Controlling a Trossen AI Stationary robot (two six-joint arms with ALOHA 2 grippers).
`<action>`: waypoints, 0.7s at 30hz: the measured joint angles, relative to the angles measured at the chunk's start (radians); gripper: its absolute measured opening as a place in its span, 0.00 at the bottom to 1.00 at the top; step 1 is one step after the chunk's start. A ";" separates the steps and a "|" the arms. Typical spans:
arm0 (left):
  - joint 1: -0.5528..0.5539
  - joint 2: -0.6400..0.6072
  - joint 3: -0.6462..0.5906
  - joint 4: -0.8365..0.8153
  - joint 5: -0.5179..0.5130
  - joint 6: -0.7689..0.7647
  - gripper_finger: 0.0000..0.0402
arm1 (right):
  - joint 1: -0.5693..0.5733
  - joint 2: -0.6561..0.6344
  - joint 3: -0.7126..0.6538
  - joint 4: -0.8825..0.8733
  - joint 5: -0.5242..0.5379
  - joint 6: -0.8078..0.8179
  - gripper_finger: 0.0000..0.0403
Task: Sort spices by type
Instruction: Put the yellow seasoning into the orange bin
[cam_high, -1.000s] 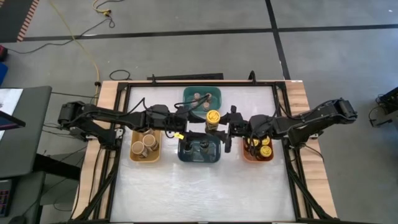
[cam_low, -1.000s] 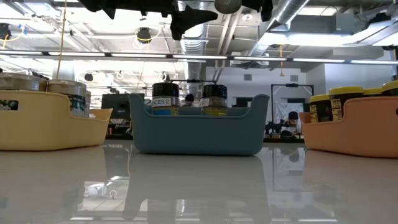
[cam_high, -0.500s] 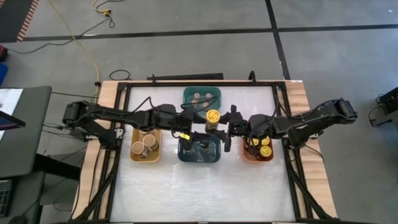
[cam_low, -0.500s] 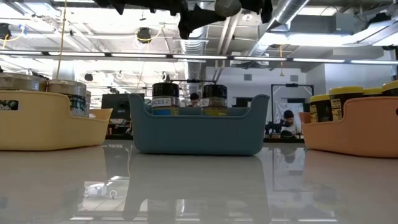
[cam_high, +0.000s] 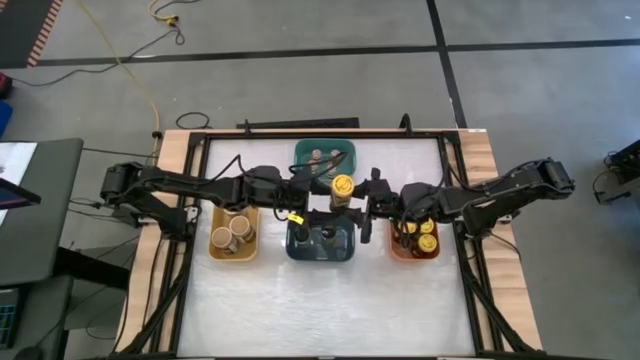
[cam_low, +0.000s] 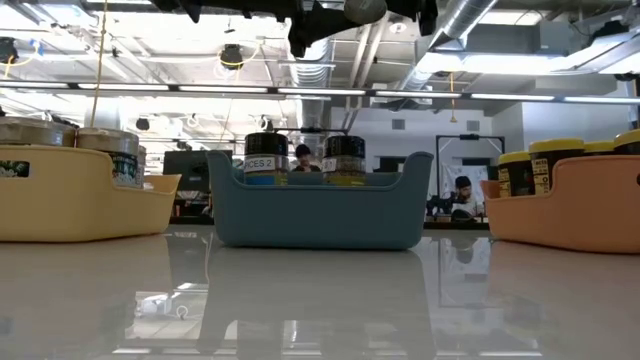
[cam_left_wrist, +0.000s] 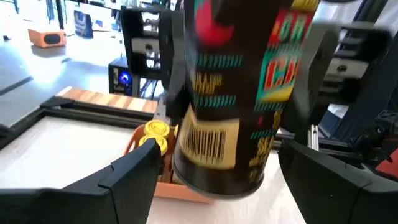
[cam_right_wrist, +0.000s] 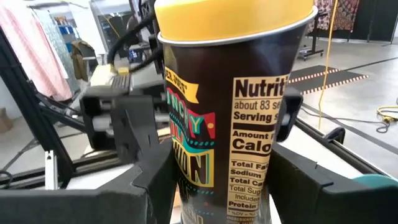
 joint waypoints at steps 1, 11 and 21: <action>0.000 0.001 0.000 -0.003 0.000 0.000 0.78 | -0.003 0.000 0.000 0.007 -0.001 0.000 0.58; 0.003 0.000 0.000 0.003 -0.002 0.004 0.78 | -0.030 0.000 0.000 0.029 -0.092 0.000 0.58; 0.003 0.001 -0.002 0.001 -0.003 0.017 0.78 | -0.034 0.082 0.033 0.064 -0.103 -0.026 0.58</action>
